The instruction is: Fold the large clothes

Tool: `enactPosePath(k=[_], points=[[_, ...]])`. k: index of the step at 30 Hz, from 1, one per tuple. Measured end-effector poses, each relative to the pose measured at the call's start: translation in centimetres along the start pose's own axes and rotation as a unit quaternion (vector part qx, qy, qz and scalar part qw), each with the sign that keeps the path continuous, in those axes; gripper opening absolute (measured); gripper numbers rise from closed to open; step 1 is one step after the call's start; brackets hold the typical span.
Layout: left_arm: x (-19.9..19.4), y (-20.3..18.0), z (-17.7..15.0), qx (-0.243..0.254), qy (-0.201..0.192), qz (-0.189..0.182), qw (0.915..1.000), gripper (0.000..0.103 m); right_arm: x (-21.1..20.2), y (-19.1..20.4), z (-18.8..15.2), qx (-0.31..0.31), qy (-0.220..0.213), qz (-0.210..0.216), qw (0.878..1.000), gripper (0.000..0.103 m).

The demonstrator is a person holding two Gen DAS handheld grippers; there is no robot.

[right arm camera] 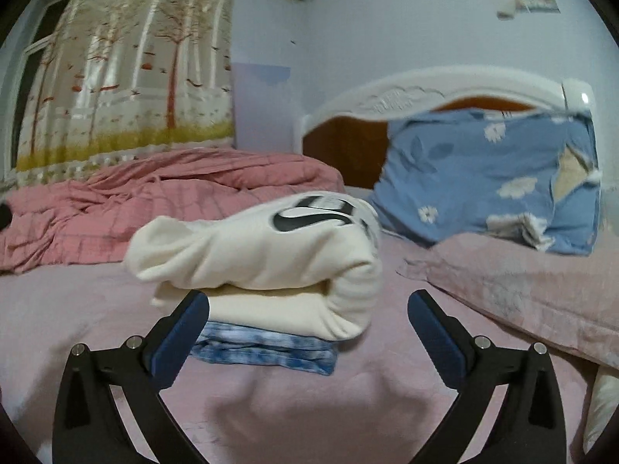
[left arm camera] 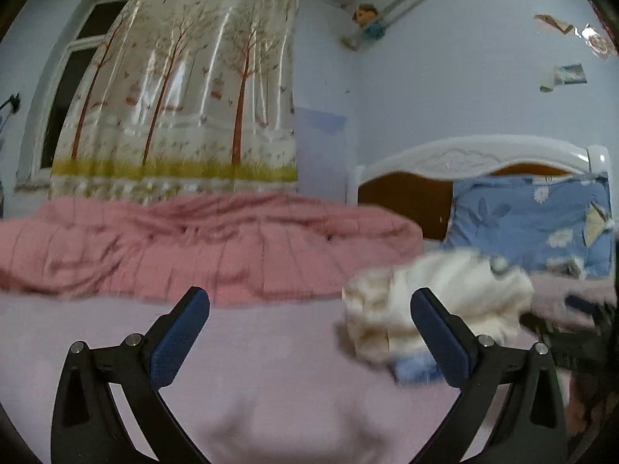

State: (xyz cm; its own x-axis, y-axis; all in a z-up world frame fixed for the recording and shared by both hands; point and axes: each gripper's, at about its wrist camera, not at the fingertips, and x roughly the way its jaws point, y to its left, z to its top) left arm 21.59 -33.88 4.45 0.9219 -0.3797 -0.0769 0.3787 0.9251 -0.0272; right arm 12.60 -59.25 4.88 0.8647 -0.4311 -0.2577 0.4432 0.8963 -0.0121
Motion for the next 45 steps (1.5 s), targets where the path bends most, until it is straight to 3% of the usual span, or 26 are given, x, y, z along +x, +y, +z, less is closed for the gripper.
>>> enactPosePath(k=[2, 4, 8, 35, 45], points=[[-0.9, -0.9, -3.0, 0.025, -0.022, 0.032, 0.9989, 0.103, -0.5, 1.1, -0.6, -0.023, -0.005, 0.0, 1.0, 0.103], [0.0, -1.3, -3.1, 0.033, -0.003, 0.035, 0.9988, 0.103, -1.0, 1.6, -0.9, -0.031, -0.017, -0.007, 0.999, 0.103], [0.0, -0.1, -3.3, 0.008, -0.009, 0.062, 0.998, 0.103, -1.4, 0.9, -1.1, -0.011, -0.019, -0.007, 1.0, 0.103], [-1.0, -2.0, -3.5, 0.056, -0.036, 0.064, 0.9957, 0.103, -2.6, 1.4, -1.1, -0.027, -0.034, -0.006, 0.999, 0.103], [-0.4, -2.4, -3.4, 0.052, -0.028, 0.063, 0.9963, 0.103, -2.6, 1.5, -1.1, -0.03, -0.035, -0.007, 0.999, 0.103]])
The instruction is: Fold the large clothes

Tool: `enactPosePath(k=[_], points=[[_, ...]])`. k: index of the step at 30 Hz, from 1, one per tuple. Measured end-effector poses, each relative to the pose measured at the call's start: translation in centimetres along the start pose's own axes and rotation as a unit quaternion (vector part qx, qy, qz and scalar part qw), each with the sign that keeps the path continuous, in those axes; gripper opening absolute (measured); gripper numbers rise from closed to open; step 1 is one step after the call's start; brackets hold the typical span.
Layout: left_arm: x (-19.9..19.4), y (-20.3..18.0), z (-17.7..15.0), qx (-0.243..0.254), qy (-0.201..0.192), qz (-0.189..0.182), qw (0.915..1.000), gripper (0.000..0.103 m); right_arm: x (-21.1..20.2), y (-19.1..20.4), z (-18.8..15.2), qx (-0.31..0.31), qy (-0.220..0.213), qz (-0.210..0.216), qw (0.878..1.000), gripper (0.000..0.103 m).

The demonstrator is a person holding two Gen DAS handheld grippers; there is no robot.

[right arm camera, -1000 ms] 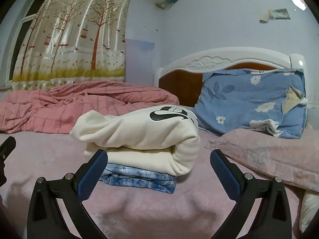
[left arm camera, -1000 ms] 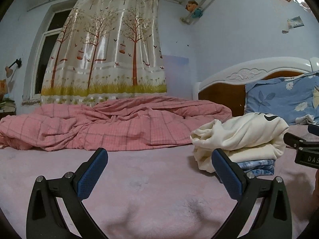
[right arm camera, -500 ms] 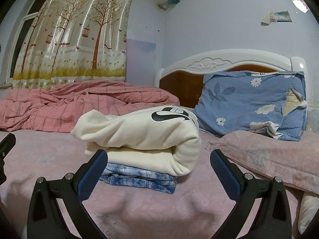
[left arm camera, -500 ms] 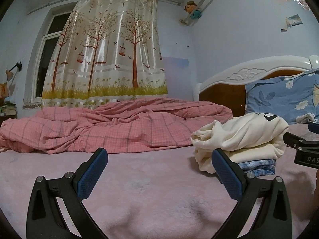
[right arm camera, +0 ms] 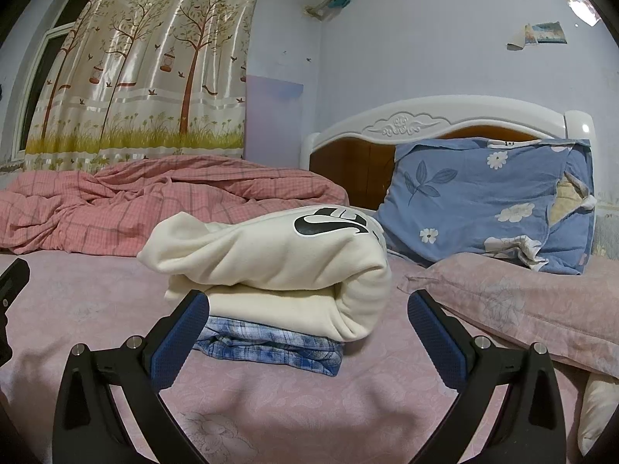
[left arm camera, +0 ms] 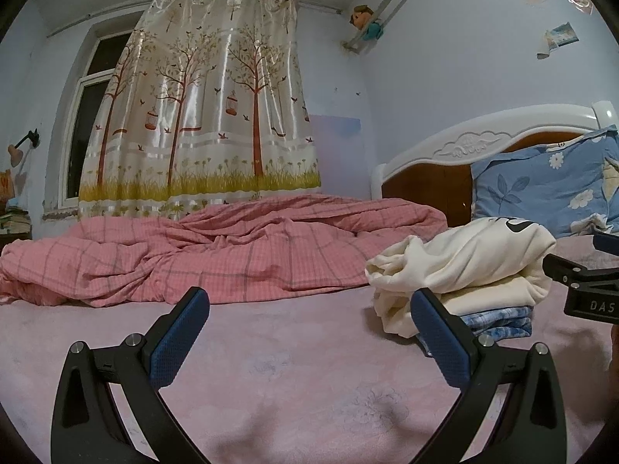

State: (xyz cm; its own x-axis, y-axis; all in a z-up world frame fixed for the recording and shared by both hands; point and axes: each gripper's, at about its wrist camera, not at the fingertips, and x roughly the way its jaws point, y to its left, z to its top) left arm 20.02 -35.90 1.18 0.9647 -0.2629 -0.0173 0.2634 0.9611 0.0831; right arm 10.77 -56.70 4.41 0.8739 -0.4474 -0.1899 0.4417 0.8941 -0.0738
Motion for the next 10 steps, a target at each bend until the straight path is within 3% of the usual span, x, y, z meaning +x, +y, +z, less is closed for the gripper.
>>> enactPosePath(k=[10], points=[[0.36, -0.6, 0.04, 0.005, 0.002, -0.003, 1.0, 0.103, 0.04, -0.04, 0.01, 0.001, 0.0, 0.0, 1.0, 0.103]])
